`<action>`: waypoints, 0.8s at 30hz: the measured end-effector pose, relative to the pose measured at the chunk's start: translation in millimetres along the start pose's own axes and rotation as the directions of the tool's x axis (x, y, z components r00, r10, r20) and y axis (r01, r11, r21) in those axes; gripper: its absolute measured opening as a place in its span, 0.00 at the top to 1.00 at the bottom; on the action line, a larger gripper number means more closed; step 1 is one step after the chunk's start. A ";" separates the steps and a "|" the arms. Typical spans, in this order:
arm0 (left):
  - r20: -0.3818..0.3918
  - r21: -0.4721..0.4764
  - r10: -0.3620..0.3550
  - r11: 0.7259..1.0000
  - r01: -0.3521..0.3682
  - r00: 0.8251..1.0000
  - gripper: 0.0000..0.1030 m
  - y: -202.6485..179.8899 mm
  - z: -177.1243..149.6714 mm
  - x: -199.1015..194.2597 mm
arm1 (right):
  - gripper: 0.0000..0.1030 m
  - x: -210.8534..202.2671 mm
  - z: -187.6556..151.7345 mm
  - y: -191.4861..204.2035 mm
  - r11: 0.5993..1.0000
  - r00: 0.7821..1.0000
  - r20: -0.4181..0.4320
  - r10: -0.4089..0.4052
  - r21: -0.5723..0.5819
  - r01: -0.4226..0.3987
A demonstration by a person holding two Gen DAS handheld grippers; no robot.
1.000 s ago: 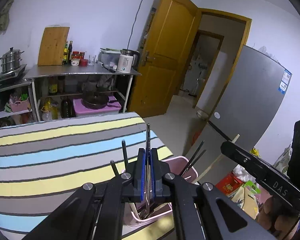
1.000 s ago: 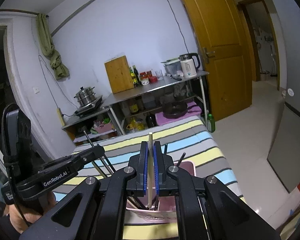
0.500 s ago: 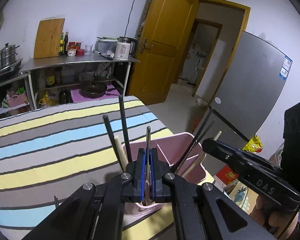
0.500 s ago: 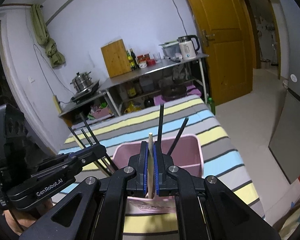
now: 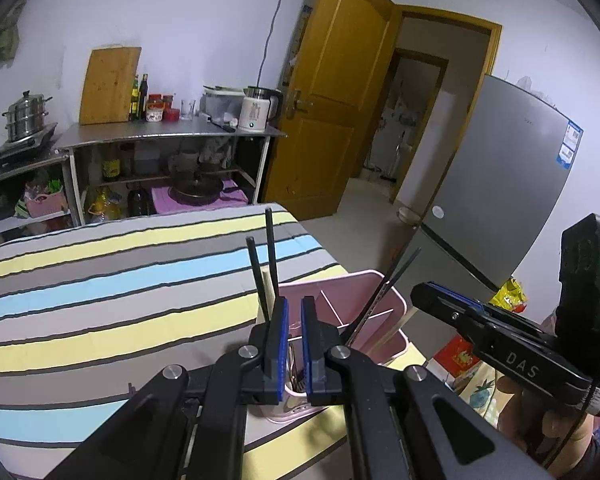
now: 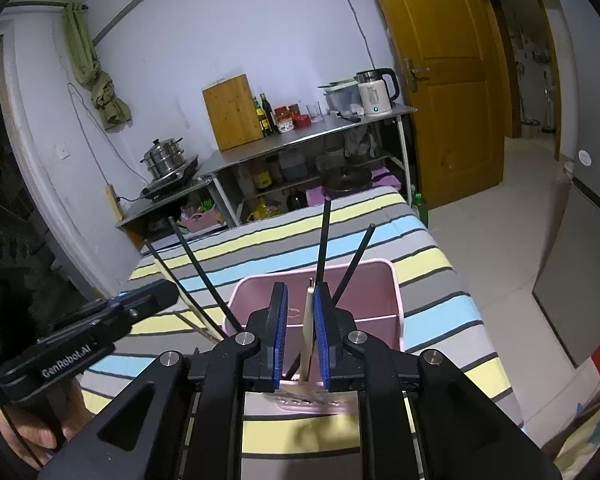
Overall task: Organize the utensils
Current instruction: 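Insert both chopsticks into the pink holder and open both tools, then move both open tools back down to the last black chopsticks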
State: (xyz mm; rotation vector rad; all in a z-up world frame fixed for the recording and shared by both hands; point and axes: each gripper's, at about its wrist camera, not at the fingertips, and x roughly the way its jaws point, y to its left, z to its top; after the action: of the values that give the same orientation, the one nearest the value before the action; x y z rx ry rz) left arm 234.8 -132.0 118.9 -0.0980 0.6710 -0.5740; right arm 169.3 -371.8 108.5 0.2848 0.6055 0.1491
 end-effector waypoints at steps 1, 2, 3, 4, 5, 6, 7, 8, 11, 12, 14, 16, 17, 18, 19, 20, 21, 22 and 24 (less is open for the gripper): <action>0.005 0.000 0.000 1.000 0.000 1.000 0.95 -0.4 -0.8 -3.9 | 0.86 -2.9 0.4 0.9 1.000 1.000 0.005 0.003 0.000 -0.003; 0.012 0.001 0.001 1.000 -0.001 1.000 0.95 -0.5 -1.0 -9.2 | 0.86 -7.2 0.1 2.4 1.000 1.000 0.011 0.006 -0.001 -0.006; 0.018 0.001 0.003 1.000 -0.003 1.000 0.95 -0.5 -1.0 -13.7 | 0.86 -10.8 -1.1 3.6 1.000 1.000 0.016 0.007 -0.003 -0.006; 0.023 -0.001 0.004 1.000 -0.004 1.000 0.95 -0.4 -1.7 -18.3 | 0.86 -14.6 -1.2 5.4 1.000 1.000 0.021 0.007 -0.004 -0.007; 0.029 -0.003 0.004 1.000 -0.004 1.000 0.95 0.4 -3.2 -24.2 | 0.86 -19.3 -2.3 7.3 1.000 1.000 0.028 0.010 -0.005 -0.010; 0.034 -0.004 0.007 1.000 -0.007 0.999 0.95 1.8 -5.3 -29.4 | 0.86 -22.3 -2.9 8.7 1.000 0.999 0.031 0.014 -0.006 -0.013; 0.038 -0.004 0.010 1.000 -0.010 0.999 0.95 2.6 -6.8 -33.8 | 0.86 -25.5 -3.8 10.3 1.000 0.999 0.034 0.017 -0.007 -0.017; 0.041 -0.005 0.013 1.000 -0.013 0.999 0.95 4.0 -8.2 -37.7 | 0.86 -29.7 -5.7 12.4 1.000 0.999 0.037 0.022 -0.010 -0.021; 0.045 -0.013 0.026 1.000 -0.025 0.999 0.95 9.5 -16.3 -51.0 | 0.86 -37.3 -10.1 16.7 0.999 0.999 0.041 0.032 -0.014 -0.032; 0.045 -0.015 0.032 0.999 -0.031 0.998 0.95 11.5 -18.2 -54.4 | 0.86 -39.5 -12.1 18.5 0.999 0.998 0.040 0.039 -0.016 -0.039; 0.047 -0.023 0.041 0.999 -0.040 0.998 0.95 16.0 -22.7 -61.0 | 0.86 -43.5 -16.6 22.9 0.998 0.998 0.036 0.052 -0.021 -0.052; 0.046 -0.034 0.050 0.998 -0.049 0.998 0.95 23.0 -27.6 -68.1 | 0.86 -45.7 -20.7 27.0 0.998 0.998 0.032 0.061 -0.025 -0.060; 0.046 -0.040 0.059 0.998 -0.058 0.997 0.95 27.7 -31.6 -72.8 | 0.86 -46.4 -22.1 28.6 0.998 0.997 0.031 0.065 -0.026 -0.064; 0.047 -0.044 0.068 0.997 -0.066 0.997 0.95 31.9 -35.0 -76.5 | 0.86 -47.7 -24.8 30.3 0.997 0.997 0.028 0.070 -0.027 -0.070; 0.047 -0.047 0.075 0.996 -0.073 0.996 0.95 35.9 -36.7 -78.1 | 0.86 -48.9 -27.7 32.1 0.997 0.997 0.026 0.078 -0.028 -0.077; 0.045 -0.053 0.086 0.995 -0.084 0.995 0.95 41.3 -41.1 -82.0 | 0.86 -49.4 -30.5 34.2 0.996 0.996 0.022 0.084 -0.028 -0.084; 0.044 -0.059 0.093 0.994 -0.090 0.995 0.95 46.0 -44.5 -84.7 | 0.86 -49.5 -32.9 35.9 0.996 0.996 0.019 0.089 -0.028 -0.088; 0.042 -0.064 0.098 0.993 -0.095 0.994 0.95 49.9 -47.0 -85.9 | 0.86 -49.3 -35.5 38.1 0.995 0.995 0.015 0.095 -0.030 -0.094; 0.030 -0.079 0.118 0.990 -0.116 0.993 0.95 60.2 -54.4 -88.8 | 0.86 -47.9 -39.5 42.8 0.993 0.994 0.003 0.109 -0.034 -0.109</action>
State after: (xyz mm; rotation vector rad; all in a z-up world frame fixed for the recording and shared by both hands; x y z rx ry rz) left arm 173.4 -28.9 110.0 -0.1395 0.6609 -0.4328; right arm 105.1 -333.0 116.5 0.2859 0.5823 0.2636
